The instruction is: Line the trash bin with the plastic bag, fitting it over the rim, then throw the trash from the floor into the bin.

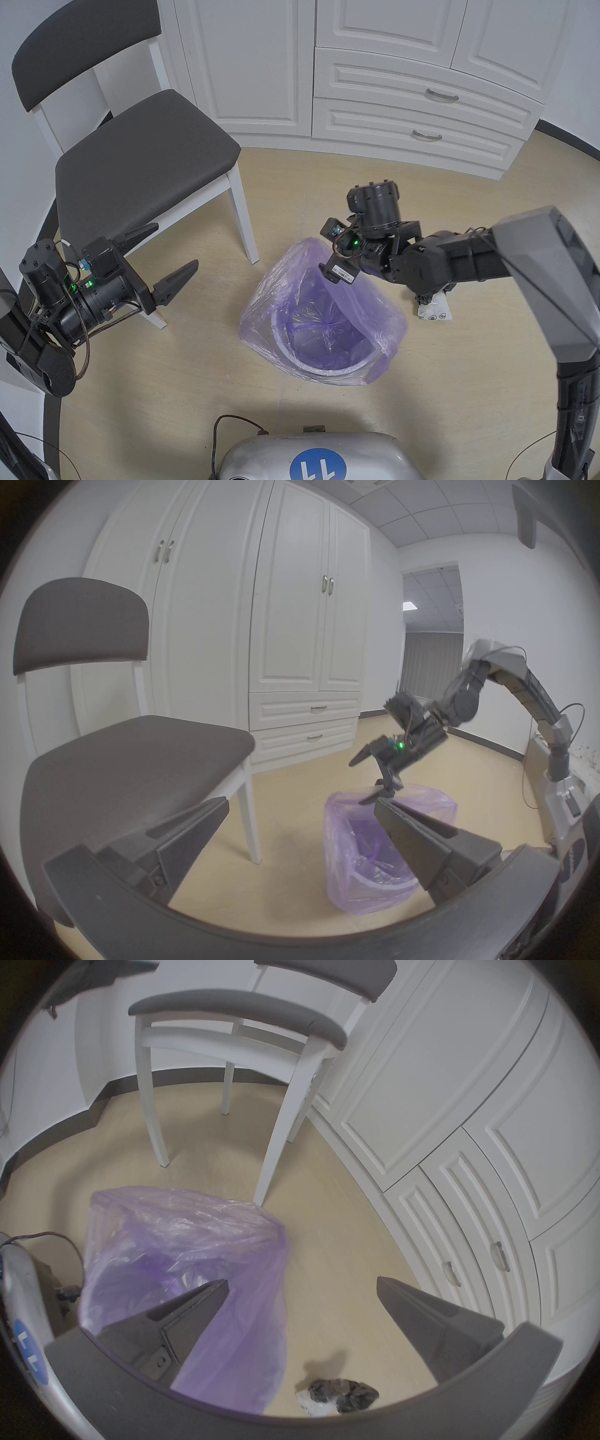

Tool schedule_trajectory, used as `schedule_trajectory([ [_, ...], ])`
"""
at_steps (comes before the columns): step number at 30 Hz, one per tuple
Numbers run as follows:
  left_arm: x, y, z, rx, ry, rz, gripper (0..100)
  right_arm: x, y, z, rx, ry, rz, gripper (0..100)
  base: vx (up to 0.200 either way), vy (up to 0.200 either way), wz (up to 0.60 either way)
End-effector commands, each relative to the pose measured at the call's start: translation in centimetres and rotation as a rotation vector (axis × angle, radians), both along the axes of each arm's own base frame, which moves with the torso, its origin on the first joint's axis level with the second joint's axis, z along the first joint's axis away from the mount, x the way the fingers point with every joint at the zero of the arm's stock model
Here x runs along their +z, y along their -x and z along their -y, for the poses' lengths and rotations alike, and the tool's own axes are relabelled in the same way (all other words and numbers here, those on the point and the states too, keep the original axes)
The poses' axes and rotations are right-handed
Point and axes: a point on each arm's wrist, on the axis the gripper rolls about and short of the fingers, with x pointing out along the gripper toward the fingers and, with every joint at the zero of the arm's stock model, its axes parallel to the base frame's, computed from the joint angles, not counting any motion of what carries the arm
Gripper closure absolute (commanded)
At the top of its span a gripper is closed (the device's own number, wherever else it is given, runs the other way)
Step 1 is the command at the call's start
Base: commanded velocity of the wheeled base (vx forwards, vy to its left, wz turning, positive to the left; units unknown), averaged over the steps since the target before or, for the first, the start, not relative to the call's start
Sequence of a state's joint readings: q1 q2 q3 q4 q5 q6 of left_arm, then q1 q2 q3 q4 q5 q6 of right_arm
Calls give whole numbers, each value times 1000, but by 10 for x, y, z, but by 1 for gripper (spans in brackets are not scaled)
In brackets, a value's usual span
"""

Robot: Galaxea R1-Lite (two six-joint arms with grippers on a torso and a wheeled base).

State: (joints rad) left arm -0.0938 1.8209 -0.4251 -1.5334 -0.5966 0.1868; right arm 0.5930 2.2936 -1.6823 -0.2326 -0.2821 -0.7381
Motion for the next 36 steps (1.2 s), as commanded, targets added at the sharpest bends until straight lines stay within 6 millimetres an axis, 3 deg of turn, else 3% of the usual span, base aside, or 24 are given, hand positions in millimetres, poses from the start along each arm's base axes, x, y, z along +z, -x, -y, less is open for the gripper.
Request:
schedule_trajectory([
  [1,-14,5,23,-80,-6,-62,0,55,45,26,-1,-17,11,0,0,0,0],
  [7,-33,-1,45,-114,-12,-126,0,39,83,41,-76,-48,-93,0,0,0,0],
  [8,-41,-10,56,-59,-8,-145,0,30,99,41,-117,-98,-139,0,0,0,0],
  [11,-49,-19,69,21,1,-161,0,23,110,42,-159,-170,-184,0,0,0,0],
  [15,-66,-33,101,130,36,-226,0,1,132,41,-251,-390,-286,0,0,0,0],
  [22,-69,-40,110,195,67,-324,0,-33,163,31,-234,-541,-241,0,0,0,0],
  [27,-86,-49,114,201,62,-372,0,-66,162,35,-289,-521,-151,0,0,0,0],
  [36,-106,-59,117,214,43,-404,0,-82,149,47,-307,-465,-80,0,0,0,0],
])
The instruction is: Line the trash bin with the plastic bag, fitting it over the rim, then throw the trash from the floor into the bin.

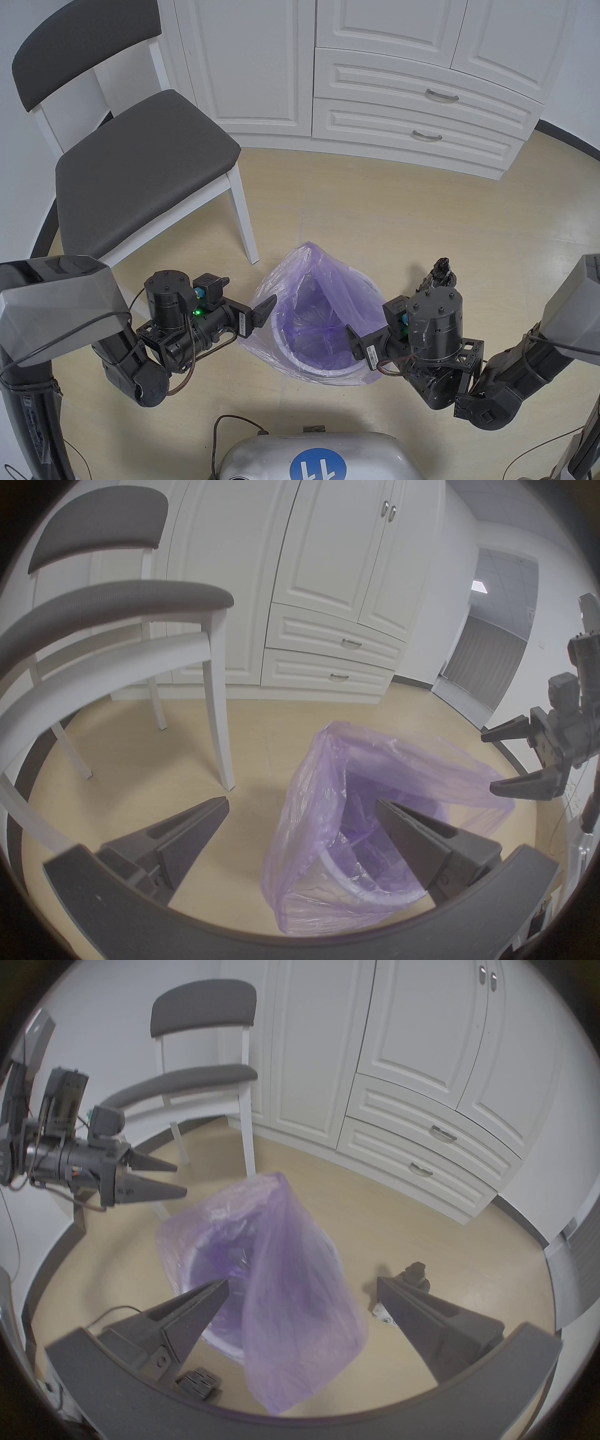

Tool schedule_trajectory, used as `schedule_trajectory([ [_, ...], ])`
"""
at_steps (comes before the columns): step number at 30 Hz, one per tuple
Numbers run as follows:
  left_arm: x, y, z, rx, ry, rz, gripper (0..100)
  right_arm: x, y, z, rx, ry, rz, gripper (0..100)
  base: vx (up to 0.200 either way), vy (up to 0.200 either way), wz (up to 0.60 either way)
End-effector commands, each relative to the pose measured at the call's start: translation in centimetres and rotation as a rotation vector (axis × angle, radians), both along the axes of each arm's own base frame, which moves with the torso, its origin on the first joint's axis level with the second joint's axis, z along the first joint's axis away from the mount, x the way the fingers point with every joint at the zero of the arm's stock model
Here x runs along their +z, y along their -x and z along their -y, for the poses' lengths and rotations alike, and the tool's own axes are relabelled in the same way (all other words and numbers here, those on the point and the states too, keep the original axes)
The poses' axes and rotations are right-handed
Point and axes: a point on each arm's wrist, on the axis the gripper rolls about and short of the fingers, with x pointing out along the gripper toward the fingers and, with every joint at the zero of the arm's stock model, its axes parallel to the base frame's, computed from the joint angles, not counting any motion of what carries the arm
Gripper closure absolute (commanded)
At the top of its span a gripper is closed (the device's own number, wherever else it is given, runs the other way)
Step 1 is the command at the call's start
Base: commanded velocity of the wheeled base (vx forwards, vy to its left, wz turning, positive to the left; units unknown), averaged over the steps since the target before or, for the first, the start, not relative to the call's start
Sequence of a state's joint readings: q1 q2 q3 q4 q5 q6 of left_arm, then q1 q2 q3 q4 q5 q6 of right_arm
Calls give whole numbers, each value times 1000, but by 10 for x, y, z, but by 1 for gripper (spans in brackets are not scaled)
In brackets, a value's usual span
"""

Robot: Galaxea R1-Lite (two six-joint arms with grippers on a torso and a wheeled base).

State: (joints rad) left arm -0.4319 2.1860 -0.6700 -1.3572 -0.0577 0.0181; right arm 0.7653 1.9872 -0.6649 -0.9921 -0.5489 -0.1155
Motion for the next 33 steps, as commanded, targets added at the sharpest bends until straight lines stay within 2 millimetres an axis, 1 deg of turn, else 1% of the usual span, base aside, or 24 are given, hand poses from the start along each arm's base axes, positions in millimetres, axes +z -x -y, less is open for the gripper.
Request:
schedule_trajectory([
  [1,-20,-8,4,4,-16,-39,0,-25,-5,7,-26,65,-51,0,0,0,0],
  [7,-24,-11,4,7,-19,-43,0,-34,-11,12,-41,102,-68,0,0,0,0],
  [9,-28,-14,4,13,-22,-48,0,-35,-16,15,-58,105,-67,0,0,0,0],
  [14,-34,-25,-1,38,-26,-43,0,-30,-31,19,-96,74,-42,0,0,0,0],
  [16,-36,-28,-4,47,-26,-44,0,-29,-39,24,-123,67,-27,0,0,0,0],
  [19,-37,-29,-4,48,-27,-46,0,-27,-43,27,-135,56,-13,0,0,0,0],
  [20,-37,-29,-5,50,-26,-44,0,-27,-48,30,-150,53,-6,0,0,0,0],
  [24,-35,-29,-4,48,-23,-37,0,-28,-58,36,-177,54,4,0,0,0,0],
  [31,-35,-28,-3,46,-28,-35,0,-30,-73,39,-209,38,19,0,0,0,0],
  [33,-36,-29,-4,63,-33,-33,0,-31,-81,41,-224,26,36,0,0,0,0],
])
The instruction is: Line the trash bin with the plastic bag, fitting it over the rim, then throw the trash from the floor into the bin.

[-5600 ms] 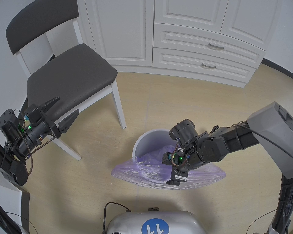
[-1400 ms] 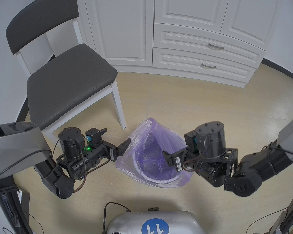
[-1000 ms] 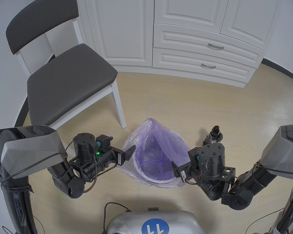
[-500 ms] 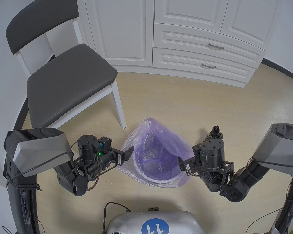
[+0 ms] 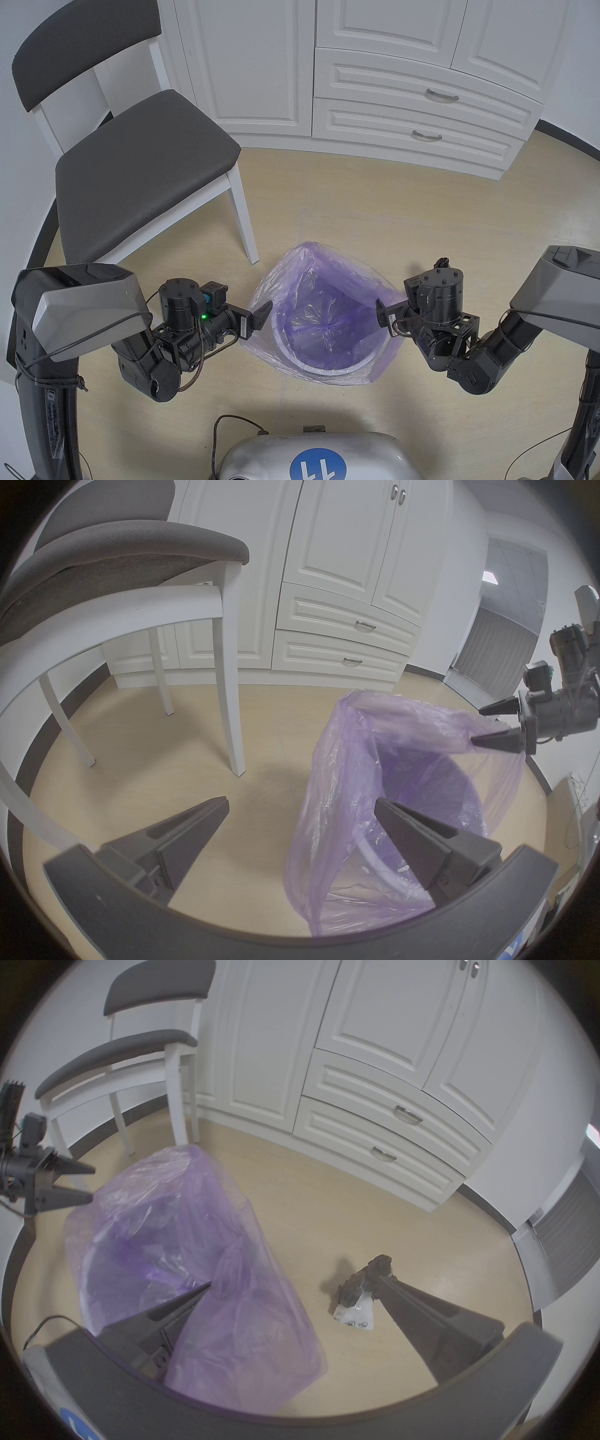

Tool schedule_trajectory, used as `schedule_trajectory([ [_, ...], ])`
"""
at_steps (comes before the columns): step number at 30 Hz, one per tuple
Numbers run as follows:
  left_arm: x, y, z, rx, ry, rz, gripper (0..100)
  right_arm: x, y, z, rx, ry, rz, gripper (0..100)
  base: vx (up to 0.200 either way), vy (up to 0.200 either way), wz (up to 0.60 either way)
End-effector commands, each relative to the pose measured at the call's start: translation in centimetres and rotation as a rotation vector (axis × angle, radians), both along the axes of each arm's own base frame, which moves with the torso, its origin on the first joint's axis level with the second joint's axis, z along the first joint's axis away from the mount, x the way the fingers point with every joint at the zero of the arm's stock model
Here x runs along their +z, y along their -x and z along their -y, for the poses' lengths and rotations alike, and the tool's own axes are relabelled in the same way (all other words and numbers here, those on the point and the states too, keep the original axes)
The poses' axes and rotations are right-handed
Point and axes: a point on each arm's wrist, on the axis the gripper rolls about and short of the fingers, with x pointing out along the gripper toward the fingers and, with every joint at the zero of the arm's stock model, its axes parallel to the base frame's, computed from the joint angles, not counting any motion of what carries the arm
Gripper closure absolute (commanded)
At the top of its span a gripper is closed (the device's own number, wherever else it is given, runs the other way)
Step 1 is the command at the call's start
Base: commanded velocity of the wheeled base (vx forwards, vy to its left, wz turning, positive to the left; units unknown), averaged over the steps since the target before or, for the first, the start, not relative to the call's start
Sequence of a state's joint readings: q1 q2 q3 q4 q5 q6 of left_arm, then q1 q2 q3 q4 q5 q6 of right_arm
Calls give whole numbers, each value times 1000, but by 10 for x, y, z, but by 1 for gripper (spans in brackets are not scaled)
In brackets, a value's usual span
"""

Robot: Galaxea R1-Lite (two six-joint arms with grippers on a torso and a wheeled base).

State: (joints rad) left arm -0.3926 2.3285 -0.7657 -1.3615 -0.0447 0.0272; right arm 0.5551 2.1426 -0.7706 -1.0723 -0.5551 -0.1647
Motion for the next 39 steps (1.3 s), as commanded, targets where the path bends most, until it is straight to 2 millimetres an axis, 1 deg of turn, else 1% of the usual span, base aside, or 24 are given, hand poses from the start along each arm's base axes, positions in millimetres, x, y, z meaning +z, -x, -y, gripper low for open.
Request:
schedule_trajectory([
  [1,-1,-1,0,21,-11,3,0,-7,-12,3,-24,-6,15,0,0,0,0],
  [4,-1,-1,-1,35,-37,20,0,-8,-15,4,-30,-14,29,0,0,0,0],
  [8,4,0,0,71,-113,105,0,-9,-18,4,-34,-17,37,0,0,0,0],
  [12,3,-1,0,102,-158,156,0,-12,-18,5,-34,-13,30,0,0,0,0],
  [15,8,-2,-2,153,-228,232,0,-15,-19,5,-33,-11,23,0,0,0,0],
  [16,8,-2,-2,153,-228,232,0,-15,-19,5,-33,-11,23,0,0,0,0],
  [17,14,-1,-2,198,-307,269,0,-14,-19,5,-30,-13,24,0,0,0,0],
  [19,22,0,-2,244,-377,304,0,-13,-18,5,-27,-15,26,0,0,0,0],
  [20,22,0,-2,244,-377,304,0,-13,-18,5,-27,-15,26,0,0,0,0],
  [21,32,5,9,248,-412,338,0,-12,-18,6,-26,-16,28,0,0,0,0],
  [22,34,7,14,248,-428,351,0,-12,-18,6,-27,-16,28,0,0,0,0],
  [23,35,8,16,249,-436,356,0,-12,-18,6,-27,-16,28,0,0,0,0],
  [25,43,13,22,270,-518,390,0,-12,-19,8,-30,-16,26,0,0,0,0],
  [26,44,14,23,271,-522,391,0,-13,-19,8,-32,-15,25,0,0,0,0],
  [27,53,19,27,285,-528,409,0,-13,-19,9,-34,-17,25,0,0,0,0],
  [29,66,24,30,320,-515,430,0,-13,-20,12,-40,-18,25,0,0,0,0],
  [32,82,21,29,360,-494,466,0,-12,-19,14,-44,-21,21,0,0,0,0],
  [34,82,21,29,360,-494,466,0,-12,-19,14,-44,-21,21,0,0,0,0],
  [35,79,14,17,390,-494,452,0,-10,-23,16,-55,-23,29,0,0,0,0],
  [36,80,13,15,395,-493,452,0,-11,-23,17,-56,-23,29,0,0,0,0],
  [37,75,6,3,412,-489,434,0,-11,-24,16,-55,-25,29,0,0,0,0],
  [39,64,-3,-6,391,-402,403,0,-11,-23,16,-53,-25,30,0,0,0,0],
])
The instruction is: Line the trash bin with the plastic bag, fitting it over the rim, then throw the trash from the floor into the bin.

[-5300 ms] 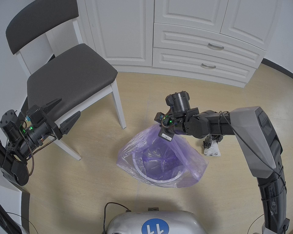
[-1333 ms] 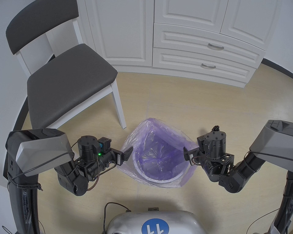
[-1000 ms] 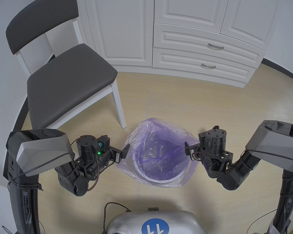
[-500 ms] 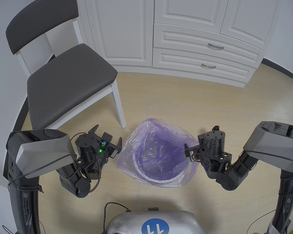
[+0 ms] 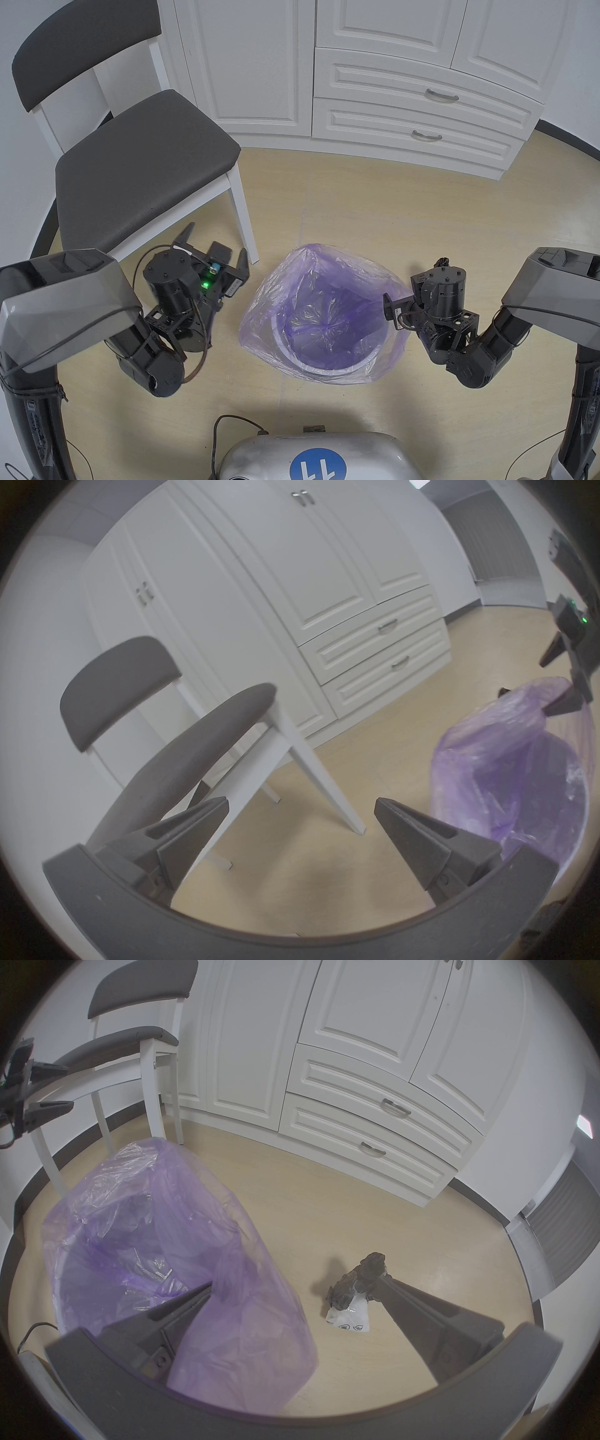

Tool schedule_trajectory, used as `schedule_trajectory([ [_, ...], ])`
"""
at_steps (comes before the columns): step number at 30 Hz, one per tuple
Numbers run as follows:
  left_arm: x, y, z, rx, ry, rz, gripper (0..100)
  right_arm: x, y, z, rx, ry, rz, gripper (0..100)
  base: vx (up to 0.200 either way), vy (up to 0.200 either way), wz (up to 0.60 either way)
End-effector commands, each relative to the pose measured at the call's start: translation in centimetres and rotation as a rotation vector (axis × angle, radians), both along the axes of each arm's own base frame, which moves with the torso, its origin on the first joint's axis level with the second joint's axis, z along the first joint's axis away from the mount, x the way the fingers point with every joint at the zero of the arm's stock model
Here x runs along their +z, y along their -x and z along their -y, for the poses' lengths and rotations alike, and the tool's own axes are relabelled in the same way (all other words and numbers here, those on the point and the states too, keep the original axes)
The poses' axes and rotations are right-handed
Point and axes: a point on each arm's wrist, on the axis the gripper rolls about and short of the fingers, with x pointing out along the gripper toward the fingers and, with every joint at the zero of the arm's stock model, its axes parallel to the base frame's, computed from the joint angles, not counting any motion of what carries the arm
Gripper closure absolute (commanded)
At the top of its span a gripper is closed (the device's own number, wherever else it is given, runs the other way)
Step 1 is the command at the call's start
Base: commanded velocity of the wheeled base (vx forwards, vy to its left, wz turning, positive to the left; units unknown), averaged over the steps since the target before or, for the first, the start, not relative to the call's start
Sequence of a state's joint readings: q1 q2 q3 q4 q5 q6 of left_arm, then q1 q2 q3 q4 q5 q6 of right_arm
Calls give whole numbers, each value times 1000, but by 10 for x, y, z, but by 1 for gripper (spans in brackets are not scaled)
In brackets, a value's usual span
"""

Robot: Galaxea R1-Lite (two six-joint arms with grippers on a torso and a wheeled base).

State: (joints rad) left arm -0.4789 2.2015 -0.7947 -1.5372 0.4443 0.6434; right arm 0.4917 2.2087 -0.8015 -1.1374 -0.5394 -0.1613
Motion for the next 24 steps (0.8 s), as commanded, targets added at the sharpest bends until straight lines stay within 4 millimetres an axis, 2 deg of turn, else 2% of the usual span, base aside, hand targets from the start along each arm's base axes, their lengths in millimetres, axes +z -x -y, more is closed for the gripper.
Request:
schedule_trajectory([
  [1,-13,-18,-27,-40,154,-29,0,2,-3,1,-2,-7,10,0,0,0,0],
  [6,-32,-22,-27,-239,374,-125,0,2,-5,0,15,-13,12,0,0,0,0],
  [11,-52,-29,-32,-233,379,-170,0,-2,-7,2,22,-12,2,0,0,0,0],
  [15,-61,-29,-33,-231,379,-196,0,-4,-8,3,19,-9,-2,0,0,0,0],
  [24,-63,-33,-30,-237,431,-196,0,-3,-11,7,7,-9,3,0,0,0,0],
])
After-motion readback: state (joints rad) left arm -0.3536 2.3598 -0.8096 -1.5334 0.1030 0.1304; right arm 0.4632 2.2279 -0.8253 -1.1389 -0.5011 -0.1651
